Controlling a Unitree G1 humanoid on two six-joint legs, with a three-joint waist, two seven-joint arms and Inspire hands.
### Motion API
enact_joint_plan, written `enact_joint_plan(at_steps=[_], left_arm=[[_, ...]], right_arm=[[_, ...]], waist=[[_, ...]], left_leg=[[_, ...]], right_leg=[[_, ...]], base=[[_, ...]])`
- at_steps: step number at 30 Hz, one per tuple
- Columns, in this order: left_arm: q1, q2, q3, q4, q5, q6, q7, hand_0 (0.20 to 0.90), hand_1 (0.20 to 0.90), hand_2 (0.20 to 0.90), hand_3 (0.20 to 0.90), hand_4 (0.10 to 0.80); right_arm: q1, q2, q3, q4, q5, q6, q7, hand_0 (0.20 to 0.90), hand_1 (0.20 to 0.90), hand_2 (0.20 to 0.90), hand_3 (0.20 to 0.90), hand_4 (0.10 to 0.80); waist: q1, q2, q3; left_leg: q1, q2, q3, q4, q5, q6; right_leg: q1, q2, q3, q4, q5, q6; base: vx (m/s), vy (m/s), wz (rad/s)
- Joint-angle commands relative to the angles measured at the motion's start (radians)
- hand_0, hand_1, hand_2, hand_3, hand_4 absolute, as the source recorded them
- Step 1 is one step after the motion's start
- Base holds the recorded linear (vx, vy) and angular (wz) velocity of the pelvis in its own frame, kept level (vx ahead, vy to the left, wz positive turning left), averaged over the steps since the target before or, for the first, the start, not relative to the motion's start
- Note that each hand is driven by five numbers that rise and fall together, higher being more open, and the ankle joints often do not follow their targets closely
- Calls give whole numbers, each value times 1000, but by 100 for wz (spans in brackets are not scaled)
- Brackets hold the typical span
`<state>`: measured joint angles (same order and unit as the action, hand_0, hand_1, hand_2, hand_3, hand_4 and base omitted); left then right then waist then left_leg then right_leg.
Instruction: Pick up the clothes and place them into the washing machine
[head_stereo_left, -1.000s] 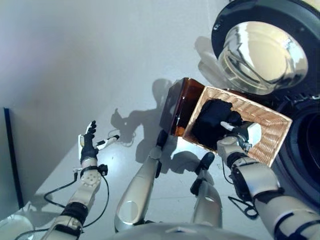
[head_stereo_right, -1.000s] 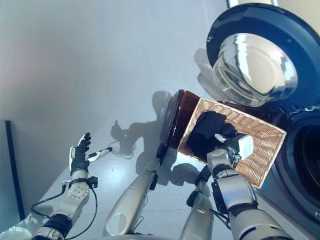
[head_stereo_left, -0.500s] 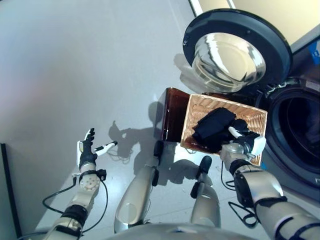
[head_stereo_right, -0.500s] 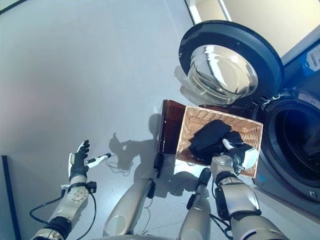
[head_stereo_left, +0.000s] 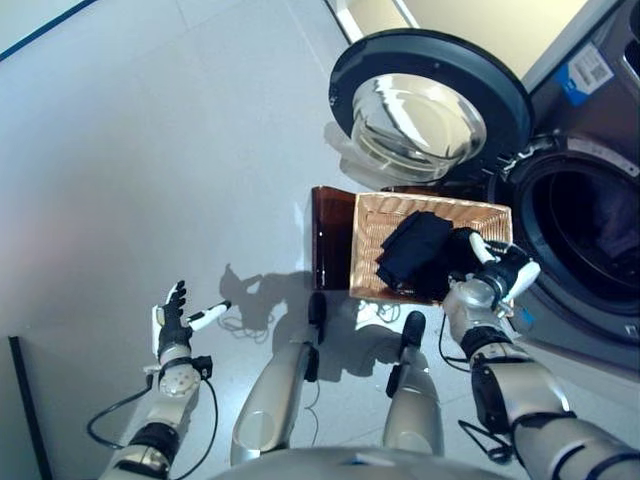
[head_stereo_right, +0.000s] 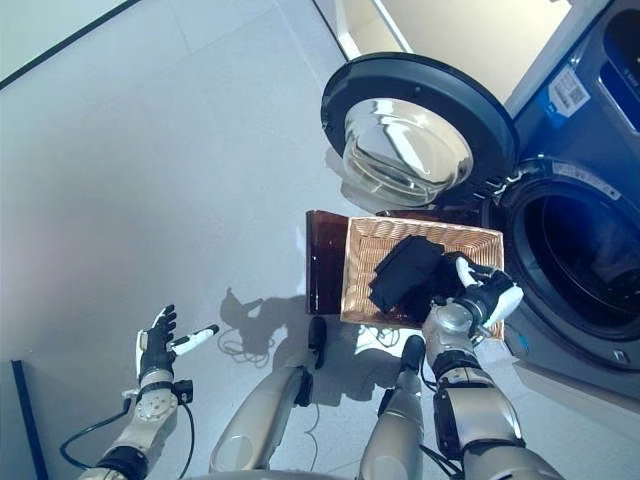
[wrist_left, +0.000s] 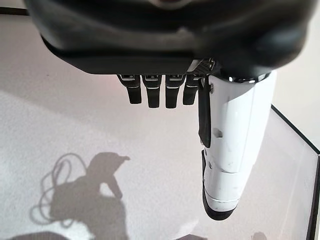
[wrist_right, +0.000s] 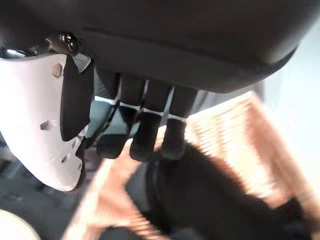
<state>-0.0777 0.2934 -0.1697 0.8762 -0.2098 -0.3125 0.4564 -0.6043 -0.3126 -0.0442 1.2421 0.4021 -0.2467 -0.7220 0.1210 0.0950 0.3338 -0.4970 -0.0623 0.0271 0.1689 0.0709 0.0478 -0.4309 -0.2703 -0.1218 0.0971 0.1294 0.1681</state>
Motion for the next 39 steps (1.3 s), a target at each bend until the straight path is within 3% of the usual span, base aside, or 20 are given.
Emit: enact_joint_plan(at_steps=[1, 3, 4, 7, 12, 13, 15, 16, 18, 25, 39], left_arm=[[-28, 18, 41, 23, -24, -50, 28, 900, 900, 900, 900, 800], [-25, 20, 45, 7, -34, -52, 25, 900, 900, 900, 900, 800], [-17, 30, 61, -11, -36, -53, 24, 900, 900, 900, 900, 800], [7, 38, 76, -49, -15, -59, 34, 900, 900, 900, 900, 800], [34, 56, 108, -41, 34, -80, 47, 900, 900, 900, 900, 800], [45, 61, 105, -27, 57, -94, 36, 900, 900, 900, 900, 800], [52, 62, 99, -33, 63, -101, 32, 900, 900, 900, 900, 800], [53, 63, 82, -27, 66, -107, 15, 900, 900, 900, 900, 800], [47, 69, 66, -25, 62, -110, -7, 900, 900, 900, 900, 800], [40, 74, 34, -42, 30, -114, -31, 900, 900, 900, 900, 800], [24, 91, 46, -57, 1, -117, 5, 900, 900, 900, 900, 800]], right_arm=[[-69, -82, 63, -6, -31, -21, 1, 900, 900, 900, 900, 800], [-72, -86, 97, -14, -51, -12, 16, 900, 900, 900, 900, 800], [-60, -85, 173, -88, -145, 3, 15, 900, 900, 900, 900, 800], [-4, -88, 228, -226, -256, 3, 17, 900, 900, 900, 900, 800], [78, -168, 344, -361, -465, 12, 67, 900, 900, 900, 900, 800], [91, -254, 494, -403, -700, 39, 106, 900, 900, 900, 900, 800], [96, -279, 514, -419, -751, 41, 120, 900, 900, 900, 900, 800], [79, -344, 633, -420, -918, 60, 134, 900, 900, 900, 900, 800], [53, -373, 705, -397, -1008, 77, 156, 900, 900, 900, 900, 800], [-14, -410, 841, -342, -1160, 118, 175, 900, 900, 900, 900, 800], [-124, -406, 832, -241, -1147, 186, 115, 900, 900, 900, 900, 800]], waist=[[8, 30, -11], [11, 29, -4], [14, 22, 4], [12, 11, 9], [11, -26, 10], [12, -50, 8], [12, -56, 8], [13, -67, 10], [12, -73, 12], [16, -87, 31], [38, -99, 88]], left_leg=[[-59, -1, -50, 9, -23, -75], [-64, -1, -53, 8, -18, -79], [-67, 1, -53, 8, -13, -81], [-69, 3, -54, 9, -10, -83], [-75, 10, -61, 14, -11, -85], [-76, 14, -66, 16, -14, -85], [-76, 15, -67, 17, -16, -86], [-75, 17, -69, 17, -17, -87], [-75, 19, -71, 17, -18, -90], [-82, 29, -78, 15, -10, -97], [-148, 53, -118, 31, 16, -120]], right_leg=[[-11, 26, -27, 42, -67, -55], [-12, 26, -32, 43, -67, -55], [-13, 28, -32, 47, -66, -55], [-16, 30, -32, 52, -67, -56], [-16, 36, -40, 57, -72, -56], [-17, 40, -40, 64, -74, -55], [-16, 41, -42, 65, -74, -55], [-14, 44, -43, 64, -75, -54], [-16, 46, -47, 68, -78, -55], [-30, 59, -51, 77, -84, -60], [-104, 85, -90, 166, -133, -82]], base=[[0, 0, 0], [-12, -14, 2], [-10, -11, 8], [-4, -10, 9], [2, -34, 7], [4, -50, 0], [2, -25, 0], [0, 0, 0], [-3, -14, -2], [0, 0, 0], [-11, -39, 7]])
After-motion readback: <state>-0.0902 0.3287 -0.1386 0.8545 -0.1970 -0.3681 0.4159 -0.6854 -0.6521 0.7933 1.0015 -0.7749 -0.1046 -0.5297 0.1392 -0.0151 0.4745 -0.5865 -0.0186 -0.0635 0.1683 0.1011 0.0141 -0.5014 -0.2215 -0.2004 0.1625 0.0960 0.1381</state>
